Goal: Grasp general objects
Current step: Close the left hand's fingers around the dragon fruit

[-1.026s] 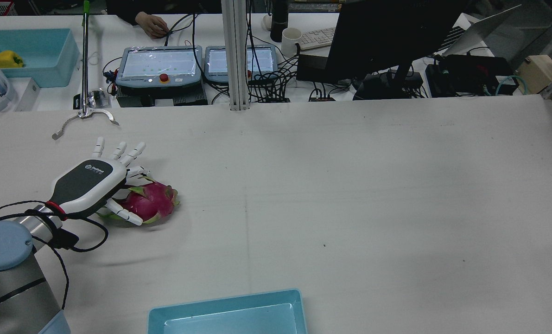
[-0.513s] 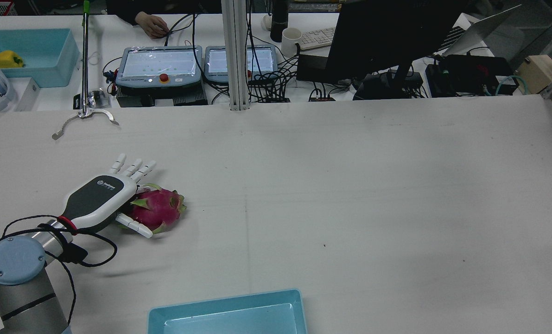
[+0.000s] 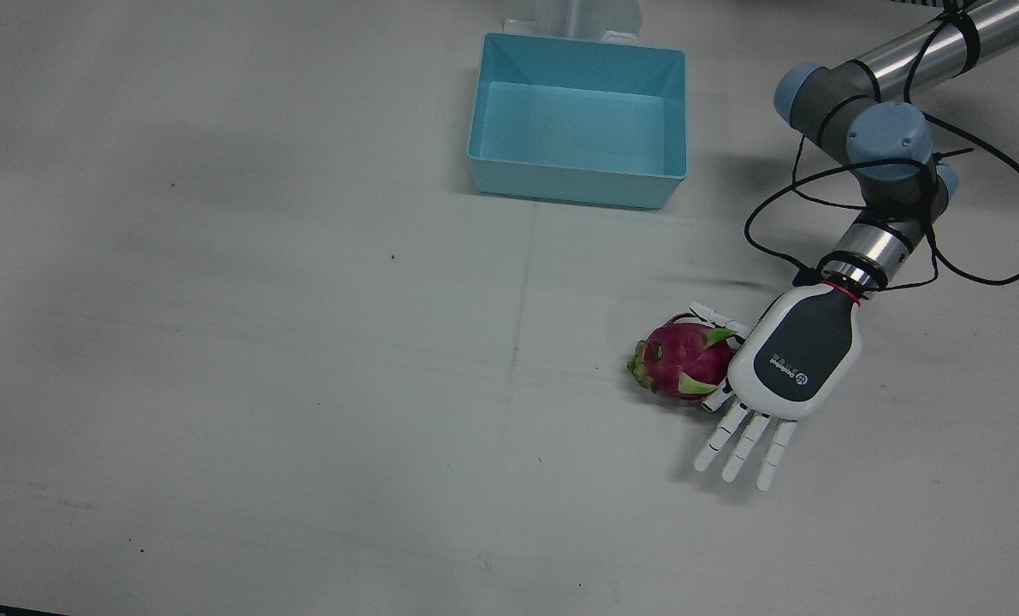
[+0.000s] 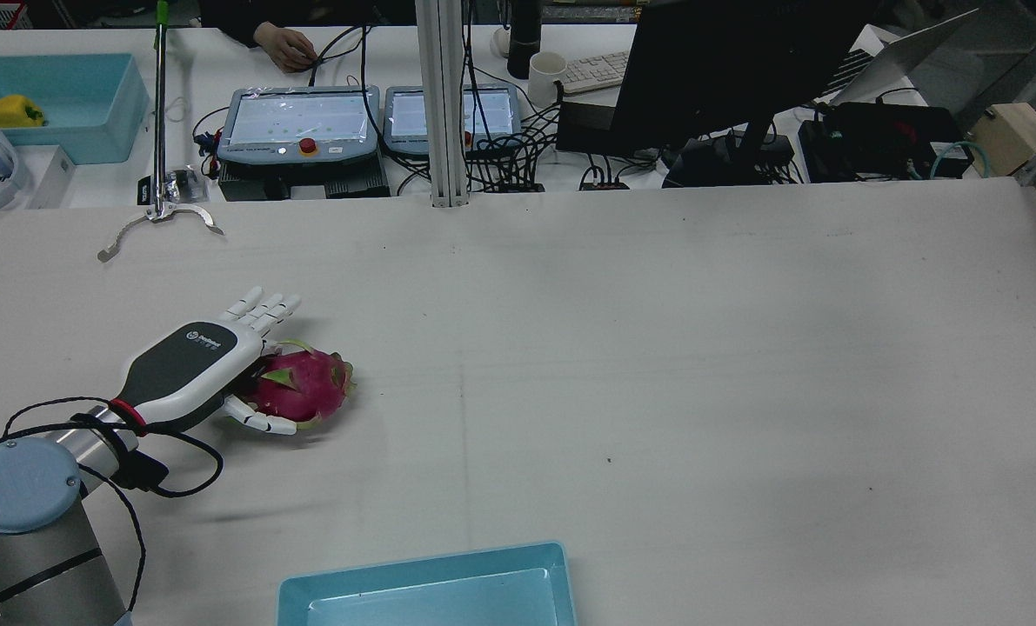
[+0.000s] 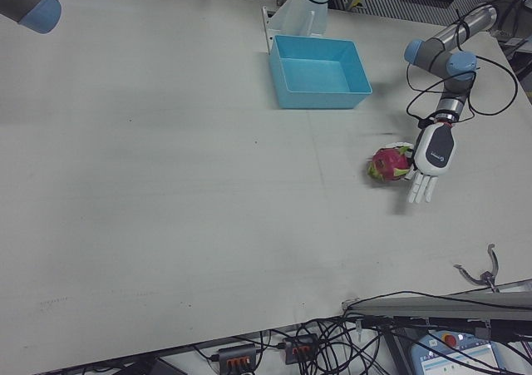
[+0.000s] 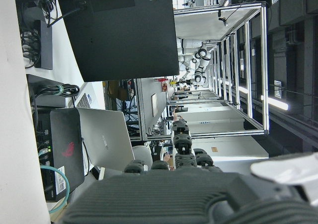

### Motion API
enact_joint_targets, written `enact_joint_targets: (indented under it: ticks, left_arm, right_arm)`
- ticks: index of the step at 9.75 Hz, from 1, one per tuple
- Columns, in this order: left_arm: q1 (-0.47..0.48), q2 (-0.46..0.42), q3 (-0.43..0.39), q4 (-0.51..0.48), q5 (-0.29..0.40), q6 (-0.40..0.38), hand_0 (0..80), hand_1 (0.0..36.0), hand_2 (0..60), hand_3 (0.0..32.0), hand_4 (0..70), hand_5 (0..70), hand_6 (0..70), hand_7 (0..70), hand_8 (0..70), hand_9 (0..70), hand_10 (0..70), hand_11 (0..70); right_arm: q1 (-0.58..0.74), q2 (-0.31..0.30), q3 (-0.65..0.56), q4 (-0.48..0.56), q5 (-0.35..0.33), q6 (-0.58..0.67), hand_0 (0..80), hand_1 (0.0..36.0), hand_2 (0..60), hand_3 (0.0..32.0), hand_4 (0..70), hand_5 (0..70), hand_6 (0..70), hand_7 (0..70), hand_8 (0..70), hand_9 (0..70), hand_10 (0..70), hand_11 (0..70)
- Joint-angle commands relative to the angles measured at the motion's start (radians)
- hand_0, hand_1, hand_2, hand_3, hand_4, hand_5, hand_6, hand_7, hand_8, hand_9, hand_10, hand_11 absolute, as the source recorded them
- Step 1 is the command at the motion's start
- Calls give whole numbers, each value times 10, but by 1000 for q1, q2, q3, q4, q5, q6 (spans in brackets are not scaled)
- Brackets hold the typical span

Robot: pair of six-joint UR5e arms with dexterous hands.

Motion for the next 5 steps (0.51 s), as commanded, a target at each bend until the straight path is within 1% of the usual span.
enact_joint_targets:
  ticks: [1,2,3,4,5]
  left_arm:
    - [-2,-7,-90,78,11,-8,157,108,588,0,310,571,23,59,90,0,0,0]
    - [-3,-7,-116,90,38,-16,120,105,600,0,313,553,28,67,92,0,3,0]
    - [-6,-9,-143,104,72,-28,89,106,600,0,315,544,32,74,94,0,6,3]
    - [-23,-12,-164,133,104,-30,59,100,600,0,314,531,35,81,96,2,9,6]
    - [-37,-12,-193,135,126,-30,42,89,600,0,306,519,35,83,97,2,11,8]
  right_arm:
    - [0,0,0,0,0,0,0,0,0,0,0,0,0,0,0,0,0,0]
    - [0,0,0,0,0,0,0,0,0,0,0,0,0,0,0,0,0,0]
    - [0,0,0,0,0,0,0,0,0,0,0,0,0,0,0,0,0,0]
    - [0,0,0,0,0,0,0,0,0,0,0,0,0,0,0,0,0,0]
    - [0,0,0,0,0,0,0,0,0,0,0,0,0,0,0,0,0,0]
